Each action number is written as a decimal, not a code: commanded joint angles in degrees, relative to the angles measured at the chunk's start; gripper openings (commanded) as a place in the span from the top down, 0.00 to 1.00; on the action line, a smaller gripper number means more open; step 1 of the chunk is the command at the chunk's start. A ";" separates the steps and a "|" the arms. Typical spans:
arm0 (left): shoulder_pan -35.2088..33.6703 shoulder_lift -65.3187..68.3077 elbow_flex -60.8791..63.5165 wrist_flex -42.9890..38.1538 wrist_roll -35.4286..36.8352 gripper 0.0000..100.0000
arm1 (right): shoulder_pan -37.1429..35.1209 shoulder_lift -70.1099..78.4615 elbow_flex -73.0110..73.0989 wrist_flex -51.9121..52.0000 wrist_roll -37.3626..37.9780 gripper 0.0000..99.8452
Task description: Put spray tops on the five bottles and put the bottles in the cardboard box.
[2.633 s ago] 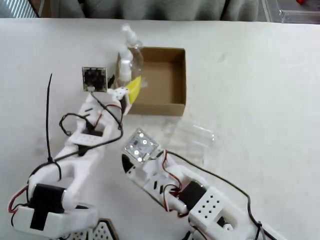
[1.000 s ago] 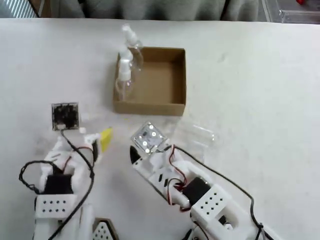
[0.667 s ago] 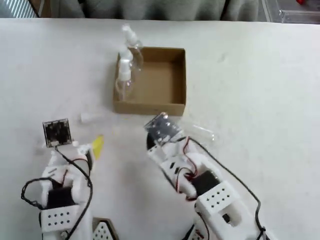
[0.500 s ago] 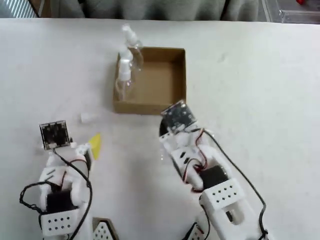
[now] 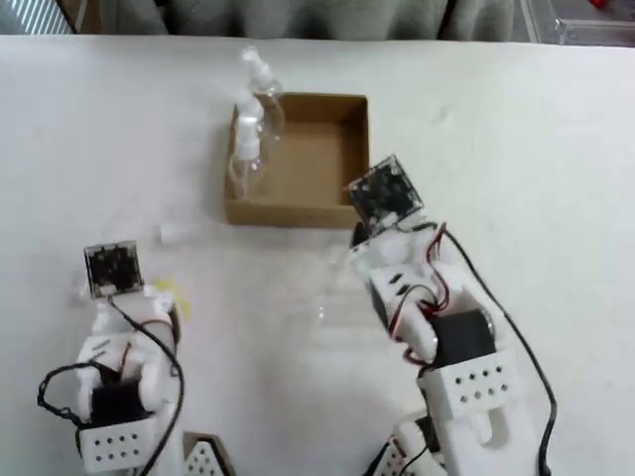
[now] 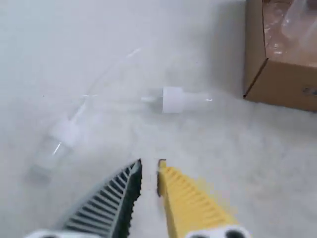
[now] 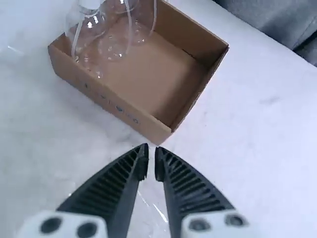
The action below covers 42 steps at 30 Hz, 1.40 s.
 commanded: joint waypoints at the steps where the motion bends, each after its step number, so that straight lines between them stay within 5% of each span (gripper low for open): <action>1: -0.57 -1.27 -0.35 0.00 -1.67 0.94 | 2.95 4.00 -6.68 4.62 2.20 0.98; 8: -0.66 -1.27 -0.35 0.18 -2.11 0.98 | 9.89 21.05 -15.91 11.56 4.40 0.98; 18: -0.66 -1.27 -0.35 0.26 -2.11 0.98 | 23.16 43.91 -29.19 13.23 -11.52 0.98; 27: -0.66 -1.27 -0.35 0.26 -2.11 0.98 | 30.73 51.56 -31.56 16.31 -13.19 0.98; 35: -0.66 -1.27 -0.35 0.26 -2.11 0.98 | 21.93 41.10 -31.74 33.19 -2.02 0.98; 42: -0.66 -1.27 -0.35 0.35 -2.11 0.98 | 8.40 34.33 -30.24 35.21 15.65 0.98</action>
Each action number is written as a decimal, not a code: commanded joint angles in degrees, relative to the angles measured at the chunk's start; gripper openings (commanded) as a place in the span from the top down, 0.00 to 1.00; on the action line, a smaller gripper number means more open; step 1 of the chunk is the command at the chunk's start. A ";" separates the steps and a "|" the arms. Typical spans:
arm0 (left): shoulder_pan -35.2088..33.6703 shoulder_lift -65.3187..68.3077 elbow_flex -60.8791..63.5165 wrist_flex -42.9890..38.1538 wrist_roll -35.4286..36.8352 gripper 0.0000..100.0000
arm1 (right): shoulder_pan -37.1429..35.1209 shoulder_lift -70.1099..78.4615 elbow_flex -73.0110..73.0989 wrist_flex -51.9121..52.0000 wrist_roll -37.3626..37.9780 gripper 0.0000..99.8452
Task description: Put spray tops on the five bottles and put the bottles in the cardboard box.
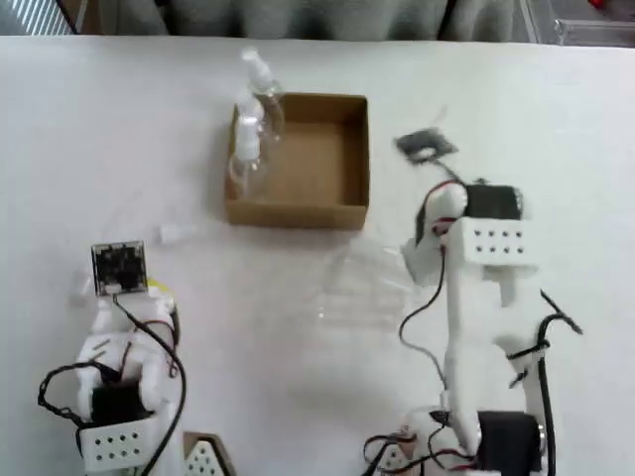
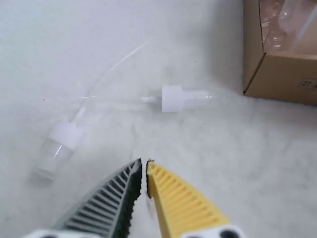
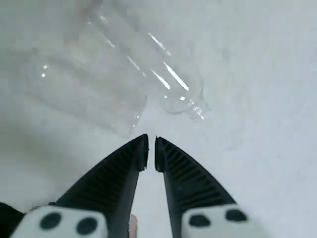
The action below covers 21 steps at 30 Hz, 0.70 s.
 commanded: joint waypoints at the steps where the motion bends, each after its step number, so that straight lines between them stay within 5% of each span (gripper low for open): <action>1: -0.66 -1.19 -0.35 0.35 -0.53 0.98 | -6.90 -4.09 -0.53 2.07 10.37 0.98; 6: -0.48 -1.19 -0.35 1.67 -0.62 0.98 | -15.16 -8.31 6.33 3.21 19.96 0.96; 12: -0.66 -1.19 -0.35 1.85 -0.62 0.98 | -22.11 -12.26 12.84 3.47 27.16 0.79; 21: -0.75 -1.19 -0.35 1.85 -0.70 0.98 | -30.73 -12.44 19.08 -7.16 32.70 0.78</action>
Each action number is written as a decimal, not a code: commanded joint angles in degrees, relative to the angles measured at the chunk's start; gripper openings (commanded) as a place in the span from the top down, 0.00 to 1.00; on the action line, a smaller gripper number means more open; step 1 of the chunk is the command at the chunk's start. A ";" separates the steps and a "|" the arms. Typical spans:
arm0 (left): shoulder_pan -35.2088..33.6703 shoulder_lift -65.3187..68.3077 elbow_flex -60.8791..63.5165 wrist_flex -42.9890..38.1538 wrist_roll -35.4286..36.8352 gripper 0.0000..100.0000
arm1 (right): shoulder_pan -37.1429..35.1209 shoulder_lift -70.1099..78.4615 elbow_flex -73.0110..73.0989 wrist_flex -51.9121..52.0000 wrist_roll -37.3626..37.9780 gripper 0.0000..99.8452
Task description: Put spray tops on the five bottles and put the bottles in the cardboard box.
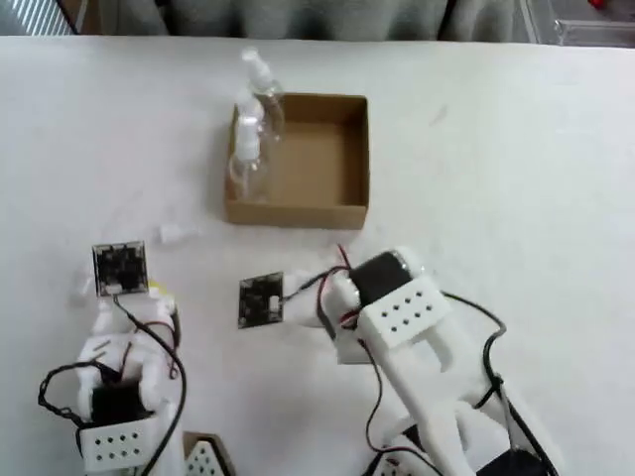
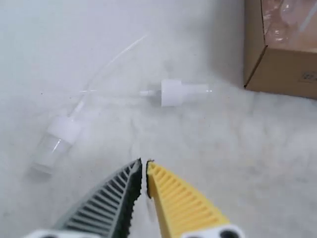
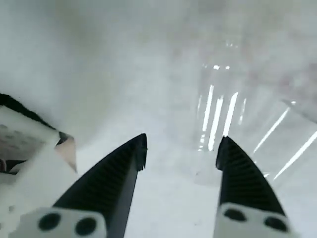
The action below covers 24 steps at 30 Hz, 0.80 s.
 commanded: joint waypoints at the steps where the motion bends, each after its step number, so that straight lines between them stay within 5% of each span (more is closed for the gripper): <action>1: -0.75 -1.19 -0.35 0.62 -0.70 0.98 | -1.54 -1.10 0.62 -6.37 1.14 0.78; 24: -0.75 -1.19 -0.35 0.62 -0.70 0.98 | -3.65 11.74 2.81 -17.63 1.23 0.70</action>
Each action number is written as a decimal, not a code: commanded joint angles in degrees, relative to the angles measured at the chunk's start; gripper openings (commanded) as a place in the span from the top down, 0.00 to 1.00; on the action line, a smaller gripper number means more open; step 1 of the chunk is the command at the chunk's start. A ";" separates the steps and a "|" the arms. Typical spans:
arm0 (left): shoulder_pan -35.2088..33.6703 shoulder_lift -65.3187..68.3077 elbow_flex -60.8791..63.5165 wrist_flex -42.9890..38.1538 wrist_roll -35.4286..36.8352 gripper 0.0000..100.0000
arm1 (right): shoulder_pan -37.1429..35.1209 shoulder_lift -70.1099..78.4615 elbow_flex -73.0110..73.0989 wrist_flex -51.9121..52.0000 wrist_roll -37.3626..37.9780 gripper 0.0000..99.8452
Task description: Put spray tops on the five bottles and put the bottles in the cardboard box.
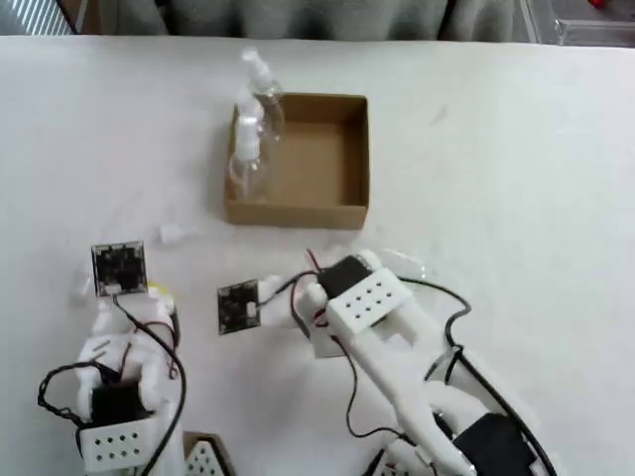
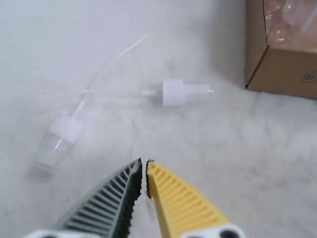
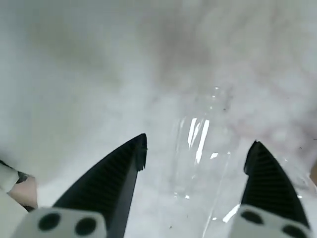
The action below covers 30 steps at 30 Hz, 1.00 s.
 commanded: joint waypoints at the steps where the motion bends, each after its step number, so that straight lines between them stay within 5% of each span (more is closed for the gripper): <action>1: -0.40 -1.19 -0.35 0.62 -0.70 0.98 | 0.66 1.10 -0.79 -1.36 0.70 0.70; 25: -0.40 -1.19 -0.35 0.53 -0.70 0.98 | 4.70 13.76 -0.88 -10.51 2.73 0.70; 30: -0.40 -1.19 -0.35 0.53 -0.70 0.98 | 4.70 13.93 -1.67 -10.42 2.29 0.89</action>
